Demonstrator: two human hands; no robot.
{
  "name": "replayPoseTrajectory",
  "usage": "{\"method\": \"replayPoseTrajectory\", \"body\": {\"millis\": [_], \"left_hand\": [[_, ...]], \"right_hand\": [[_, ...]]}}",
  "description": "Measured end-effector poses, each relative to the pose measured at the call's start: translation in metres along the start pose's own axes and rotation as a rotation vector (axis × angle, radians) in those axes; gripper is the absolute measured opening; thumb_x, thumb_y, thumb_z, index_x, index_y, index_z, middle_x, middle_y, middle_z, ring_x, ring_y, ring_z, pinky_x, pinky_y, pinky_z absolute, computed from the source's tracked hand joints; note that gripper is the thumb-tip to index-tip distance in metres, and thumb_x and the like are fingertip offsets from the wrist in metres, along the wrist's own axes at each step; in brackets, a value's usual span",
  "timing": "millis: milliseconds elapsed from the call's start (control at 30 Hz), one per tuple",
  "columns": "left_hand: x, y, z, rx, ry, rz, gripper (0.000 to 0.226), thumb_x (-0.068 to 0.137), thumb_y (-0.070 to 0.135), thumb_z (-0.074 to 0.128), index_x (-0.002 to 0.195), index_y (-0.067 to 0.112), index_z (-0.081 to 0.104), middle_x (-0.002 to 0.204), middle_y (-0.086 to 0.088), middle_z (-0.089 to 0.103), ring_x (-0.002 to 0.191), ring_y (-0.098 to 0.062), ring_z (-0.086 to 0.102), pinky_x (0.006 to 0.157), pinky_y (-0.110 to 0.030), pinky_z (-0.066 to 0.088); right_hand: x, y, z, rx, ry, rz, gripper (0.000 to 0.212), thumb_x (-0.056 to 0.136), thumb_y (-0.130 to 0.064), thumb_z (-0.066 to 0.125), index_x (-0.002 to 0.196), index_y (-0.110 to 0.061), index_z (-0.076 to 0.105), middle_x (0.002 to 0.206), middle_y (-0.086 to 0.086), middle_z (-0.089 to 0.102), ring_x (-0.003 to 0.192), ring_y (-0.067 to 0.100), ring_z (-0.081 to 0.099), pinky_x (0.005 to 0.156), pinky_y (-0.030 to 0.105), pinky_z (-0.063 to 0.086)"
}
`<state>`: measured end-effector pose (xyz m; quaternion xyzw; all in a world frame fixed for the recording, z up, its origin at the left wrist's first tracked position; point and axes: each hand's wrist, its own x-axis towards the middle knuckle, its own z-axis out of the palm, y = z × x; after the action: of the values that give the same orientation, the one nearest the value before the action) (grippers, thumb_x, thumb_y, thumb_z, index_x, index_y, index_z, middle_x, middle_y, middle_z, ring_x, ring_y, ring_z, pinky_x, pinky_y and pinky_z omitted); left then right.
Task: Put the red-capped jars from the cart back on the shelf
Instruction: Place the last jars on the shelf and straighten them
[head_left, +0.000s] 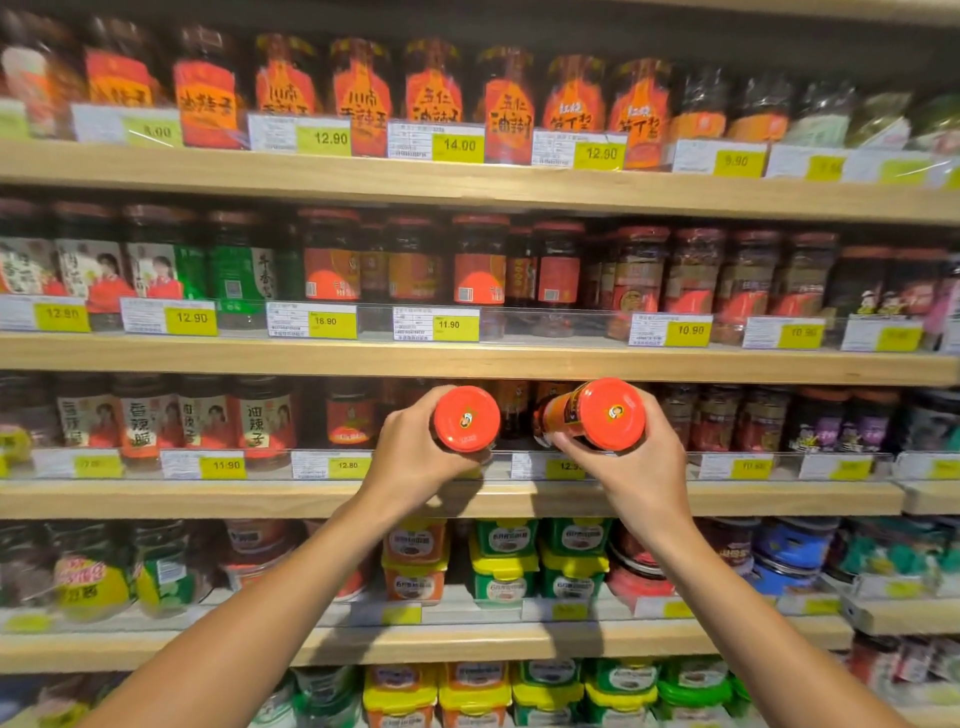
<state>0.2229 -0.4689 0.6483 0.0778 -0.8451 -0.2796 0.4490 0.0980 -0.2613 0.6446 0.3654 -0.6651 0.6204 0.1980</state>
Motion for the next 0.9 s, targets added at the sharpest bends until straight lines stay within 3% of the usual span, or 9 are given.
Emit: {"method": "replayPoseTrajectory", "body": {"millis": [133,233,333,500,567,633,700,800,900], "left_hand": [[0.010,-0.006,0.007,0.044,-0.010,-0.053,0.064,0.055,0.044,0.094,0.110,0.027,0.066,0.099,0.012,0.072,0.093,-0.007,0.066,0.081,-0.028,0.055],[0.019,-0.009,0.011,0.078,-0.017,-0.126,0.061,0.053,0.047,0.094,0.101,0.021,0.066,0.095,0.006,0.072,0.090,-0.014,0.066,0.078,-0.033,0.056],[0.025,-0.016,0.015,0.104,-0.049,-0.167,0.062,0.049,0.057,0.091,0.092,0.019,0.067,0.088,0.006,0.071,0.085,-0.016,0.067,0.074,-0.036,0.057],[0.030,-0.019,0.015,0.097,-0.072,-0.210,0.060,0.050,0.058,0.089,0.091,0.019,0.068,0.085,0.008,0.071,0.082,-0.009,0.067,0.073,-0.035,0.058],[0.033,-0.016,0.014,0.086,-0.085,-0.254,0.053,0.052,0.055,0.090,0.078,0.015,0.067,0.076,0.007,0.071,0.072,-0.010,0.066,0.064,-0.033,0.056],[0.035,-0.012,0.012,0.062,-0.108,-0.308,0.048,0.055,0.050,0.090,0.058,0.013,0.060,0.058,0.006,0.061,0.053,-0.012,0.052,0.050,-0.031,0.043],[0.038,-0.013,0.011,0.012,-0.126,-0.343,0.047,0.060,0.051,0.088,0.048,0.012,0.065,0.049,0.001,0.054,0.048,-0.011,0.042,0.048,-0.029,0.035],[0.040,-0.018,0.011,-0.028,-0.130,-0.397,0.052,0.060,0.062,0.084,0.050,0.014,0.066,0.050,-0.006,0.055,0.050,-0.011,0.043,0.051,-0.028,0.033],[0.043,-0.022,0.010,-0.056,-0.113,-0.429,0.077,0.053,0.073,0.081,0.068,-0.001,0.067,0.054,-0.008,0.054,0.051,-0.014,0.045,0.053,-0.030,0.034]], "right_hand": [[0.002,0.005,0.003,-0.011,0.014,-0.013,0.069,0.061,-0.036,0.093,0.120,-0.026,0.058,0.110,-0.012,0.065,0.104,0.004,0.060,0.084,0.008,0.044],[0.005,0.007,0.007,0.004,0.008,-0.005,0.070,0.061,-0.036,0.093,0.121,-0.027,0.058,0.112,-0.012,0.065,0.105,0.005,0.061,0.087,0.017,0.046],[0.006,0.009,0.010,-0.002,0.015,-0.003,0.070,0.060,-0.035,0.094,0.119,-0.027,0.058,0.110,-0.015,0.065,0.102,0.001,0.060,0.087,0.015,0.046],[0.009,0.013,0.013,-0.012,0.010,0.009,0.067,0.061,-0.031,0.094,0.118,-0.028,0.058,0.108,-0.021,0.063,0.100,-0.011,0.057,0.079,0.000,0.040],[0.009,0.015,0.013,-0.021,0.012,0.015,0.068,0.061,-0.031,0.094,0.119,-0.028,0.058,0.107,-0.023,0.062,0.096,-0.007,0.058,0.078,-0.001,0.039],[0.011,0.017,0.015,-0.030,0.020,0.031,0.068,0.062,-0.031,0.094,0.120,-0.027,0.058,0.106,-0.022,0.062,0.096,-0.001,0.058,0.077,-0.001,0.039],[0.012,0.020,0.019,-0.029,0.021,0.059,0.069,0.062,-0.031,0.094,0.121,-0.026,0.058,0.105,-0.019,0.062,0.099,0.003,0.058,0.076,0.000,0.039],[0.015,0.024,0.025,-0.035,0.019,0.082,0.068,0.063,-0.031,0.094,0.121,-0.026,0.057,0.103,-0.019,0.061,0.099,0.007,0.059,0.077,0.005,0.040],[0.015,0.028,0.031,-0.059,0.007,0.093,0.064,0.063,-0.033,0.093,0.116,-0.026,0.058,0.101,-0.018,0.062,0.096,0.009,0.059,0.079,0.017,0.043]]}}
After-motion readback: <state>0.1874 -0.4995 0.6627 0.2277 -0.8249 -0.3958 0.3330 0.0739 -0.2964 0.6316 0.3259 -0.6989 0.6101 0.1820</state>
